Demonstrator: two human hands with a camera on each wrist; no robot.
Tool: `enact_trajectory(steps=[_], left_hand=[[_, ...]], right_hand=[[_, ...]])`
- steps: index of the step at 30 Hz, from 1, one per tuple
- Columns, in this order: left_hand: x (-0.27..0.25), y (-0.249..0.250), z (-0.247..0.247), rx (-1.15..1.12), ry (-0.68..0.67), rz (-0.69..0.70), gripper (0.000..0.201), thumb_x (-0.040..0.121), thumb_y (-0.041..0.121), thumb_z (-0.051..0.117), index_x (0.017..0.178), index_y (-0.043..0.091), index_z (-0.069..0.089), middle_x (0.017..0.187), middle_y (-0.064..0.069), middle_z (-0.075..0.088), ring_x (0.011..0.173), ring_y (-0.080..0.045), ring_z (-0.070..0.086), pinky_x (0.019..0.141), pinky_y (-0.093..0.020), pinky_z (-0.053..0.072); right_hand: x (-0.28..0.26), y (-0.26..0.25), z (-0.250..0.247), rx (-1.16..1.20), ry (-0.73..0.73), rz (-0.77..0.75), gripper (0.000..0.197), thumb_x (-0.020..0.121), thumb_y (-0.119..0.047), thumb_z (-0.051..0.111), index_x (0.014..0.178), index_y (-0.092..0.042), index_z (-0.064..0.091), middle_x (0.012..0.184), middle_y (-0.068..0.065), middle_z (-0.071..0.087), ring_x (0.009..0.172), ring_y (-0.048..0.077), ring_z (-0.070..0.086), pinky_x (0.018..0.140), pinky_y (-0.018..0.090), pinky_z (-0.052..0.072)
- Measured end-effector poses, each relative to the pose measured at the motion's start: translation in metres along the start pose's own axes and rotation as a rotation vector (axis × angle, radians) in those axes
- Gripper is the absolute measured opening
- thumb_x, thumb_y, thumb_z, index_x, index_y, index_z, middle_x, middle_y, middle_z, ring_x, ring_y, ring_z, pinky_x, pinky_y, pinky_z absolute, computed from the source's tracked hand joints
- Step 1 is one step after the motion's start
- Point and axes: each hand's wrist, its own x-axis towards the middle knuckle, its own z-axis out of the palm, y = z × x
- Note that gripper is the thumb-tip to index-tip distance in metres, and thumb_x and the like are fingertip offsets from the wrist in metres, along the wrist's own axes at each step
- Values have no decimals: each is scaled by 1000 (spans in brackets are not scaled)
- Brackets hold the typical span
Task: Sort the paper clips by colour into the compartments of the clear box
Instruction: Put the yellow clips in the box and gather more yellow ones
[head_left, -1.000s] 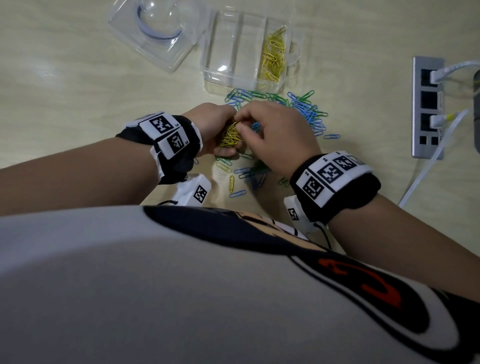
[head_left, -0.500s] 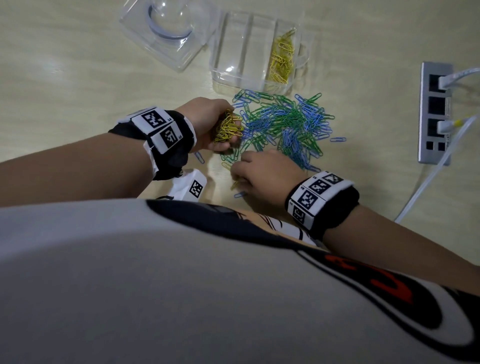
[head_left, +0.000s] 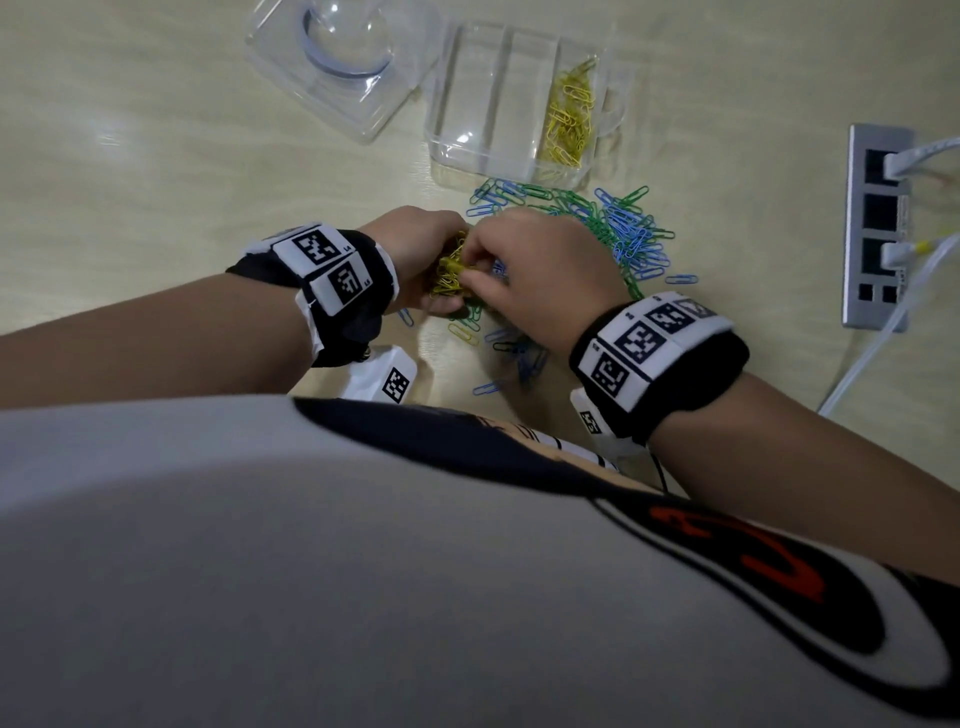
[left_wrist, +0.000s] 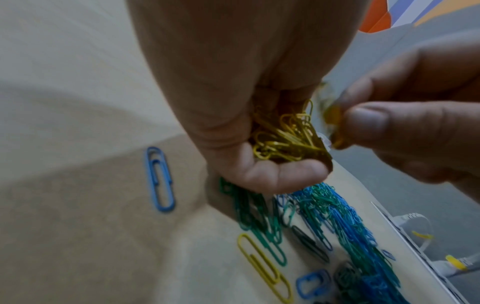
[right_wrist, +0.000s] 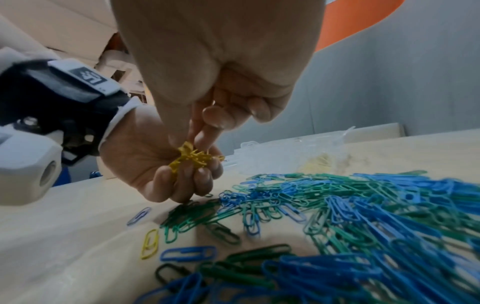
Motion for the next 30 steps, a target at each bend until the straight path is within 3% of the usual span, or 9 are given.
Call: enact_trajectory(steps=[4, 8, 11, 13, 15, 19, 21, 26, 30], left_hand=[[2, -1, -4, -33, 0, -1, 18, 91, 15, 46, 80, 7, 58, 70, -13, 61, 55, -26, 61, 45, -25, 51], [3, -1, -7, -65, -31, -25, 24, 94, 21, 43, 81, 6, 56, 56, -8, 61, 50, -19, 59, 50, -24, 52], [4, -2, -11, -99, -19, -53, 23, 96, 25, 43, 84, 8, 55, 56, -6, 62, 46, -15, 59, 49, -22, 51], [5, -1, -12, -99, -7, -56, 22, 96, 25, 42, 85, 11, 54, 58, -6, 63, 46, -15, 58, 49, -22, 50], [5, -1, -13, -94, 1, -55, 21, 96, 26, 42, 87, 11, 54, 64, -8, 63, 47, -15, 58, 50, -22, 50], [6, -1, -15, -80, -9, -61, 24, 96, 26, 40, 84, 12, 56, 62, -6, 62, 46, -14, 58, 48, -20, 49], [7, -2, -14, -75, -16, -61, 25, 96, 26, 40, 83, 12, 56, 61, -6, 62, 46, -14, 58, 49, -20, 49], [8, -1, -11, -57, -11, -54, 24, 96, 27, 41, 84, 12, 56, 57, -4, 62, 47, -15, 59, 53, -23, 51], [6, 2, -6, -39, -12, -51, 26, 96, 27, 41, 81, 11, 56, 55, -4, 62, 48, -15, 59, 51, -21, 51]], right_hand=[[1, -2, 2, -18, -4, -13, 26, 92, -39, 53, 113, -26, 62, 105, -3, 59, 100, 19, 56, 85, 32, 37], [-11, 1, 5, 163, 153, 49, 18, 91, -34, 55, 97, -20, 62, 93, -2, 57, 84, 21, 57, 73, 35, 42], [-17, 2, 16, -13, -90, 57, 21, 92, -40, 50, 93, -22, 61, 93, -2, 59, 88, 22, 58, 75, 35, 41], [-20, -1, 27, -169, -254, 14, 26, 93, -45, 49, 102, -24, 61, 104, -1, 61, 97, 24, 60, 82, 36, 42], [-21, -4, 38, -255, -317, -6, 33, 93, -47, 49, 111, -21, 57, 113, 2, 60, 101, 26, 60, 83, 37, 42], [-16, -7, 42, -321, -268, -19, 22, 96, -28, 46, 109, -15, 57, 110, 5, 61, 94, 28, 62, 72, 36, 38], [-15, -6, 38, -343, -277, -22, 19, 94, -24, 46, 105, -14, 59, 105, 5, 62, 90, 29, 62, 75, 37, 40], [-19, 9, 20, -281, -258, 60, 20, 88, -31, 50, 98, -17, 60, 100, 3, 61, 88, 28, 60, 64, 31, 34], [-21, 12, 11, -223, -189, 83, 19, 87, -32, 50, 95, -18, 60, 97, 2, 60, 86, 29, 60, 66, 33, 37]])
